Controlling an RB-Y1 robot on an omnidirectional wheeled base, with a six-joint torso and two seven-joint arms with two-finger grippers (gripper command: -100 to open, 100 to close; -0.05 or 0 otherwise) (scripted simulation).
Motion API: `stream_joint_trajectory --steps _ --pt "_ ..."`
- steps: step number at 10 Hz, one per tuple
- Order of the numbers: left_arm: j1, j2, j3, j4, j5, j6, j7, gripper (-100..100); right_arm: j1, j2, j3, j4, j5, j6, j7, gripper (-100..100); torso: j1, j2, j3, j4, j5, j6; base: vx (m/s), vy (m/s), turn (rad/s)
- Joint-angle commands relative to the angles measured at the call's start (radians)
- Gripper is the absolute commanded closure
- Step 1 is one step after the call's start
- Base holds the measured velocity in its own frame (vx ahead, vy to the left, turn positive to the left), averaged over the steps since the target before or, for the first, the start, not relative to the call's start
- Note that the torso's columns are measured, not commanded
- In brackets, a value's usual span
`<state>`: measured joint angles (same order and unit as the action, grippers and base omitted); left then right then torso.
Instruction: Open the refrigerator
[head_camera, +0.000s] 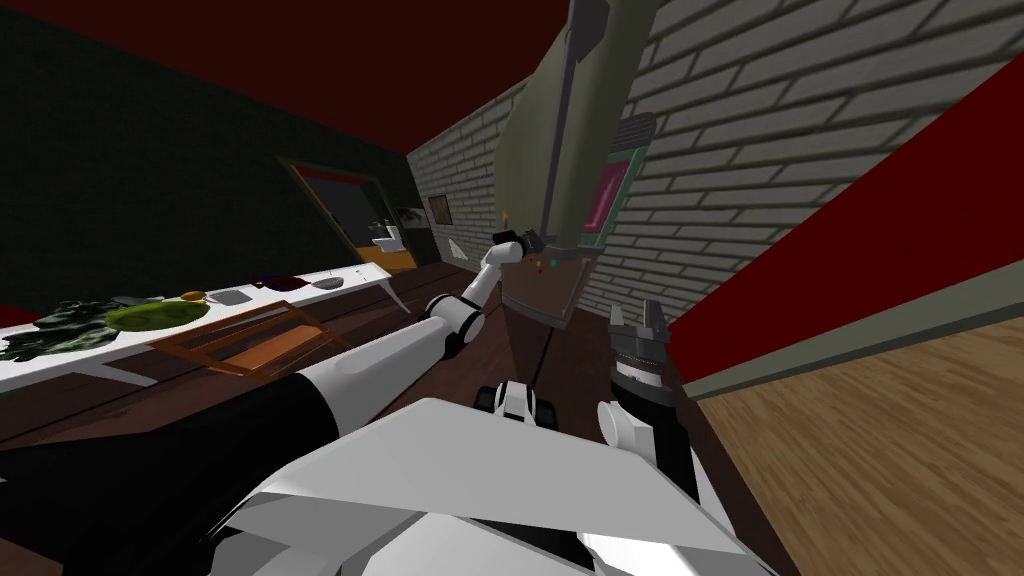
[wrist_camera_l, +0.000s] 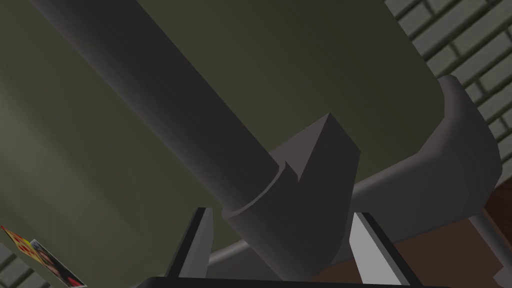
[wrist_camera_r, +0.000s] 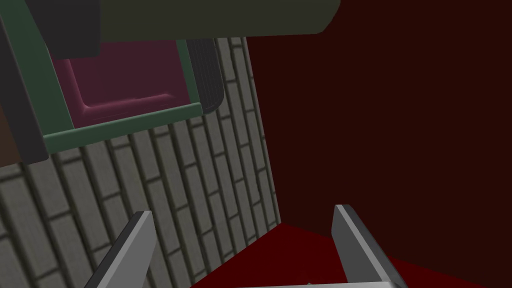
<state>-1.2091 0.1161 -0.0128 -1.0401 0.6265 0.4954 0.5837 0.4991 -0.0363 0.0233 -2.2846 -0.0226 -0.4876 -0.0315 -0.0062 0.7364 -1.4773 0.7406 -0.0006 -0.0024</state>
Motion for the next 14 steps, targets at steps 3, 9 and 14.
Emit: stream_joint_trajectory --steps 3,9,14 --pt "0.008 -0.019 -0.040 -0.044 0.051 0.017 -0.008 100 0.000 0.000 0.000 0.000 0.000 0.000 0.000 0 0.010 0.000 0.000 -0.002 0.002 0.000 -0.025 0.339 -0.067" --pt "0.016 -0.037 -0.081 -0.088 0.101 0.033 -0.016 100 0.000 0.000 0.000 0.000 0.000 0.000 0.000 0 0.010 -0.002 -0.002 -0.001 0.003 -0.001 -0.010 0.290 -0.045" --pt "0.024 -0.056 -0.121 -0.131 0.152 0.050 -0.024 100 0.000 0.000 0.000 0.000 0.000 0.000 0.000 0 0.011 -0.002 -0.002 0.000 0.003 -0.001 -0.013 0.259 -0.037"
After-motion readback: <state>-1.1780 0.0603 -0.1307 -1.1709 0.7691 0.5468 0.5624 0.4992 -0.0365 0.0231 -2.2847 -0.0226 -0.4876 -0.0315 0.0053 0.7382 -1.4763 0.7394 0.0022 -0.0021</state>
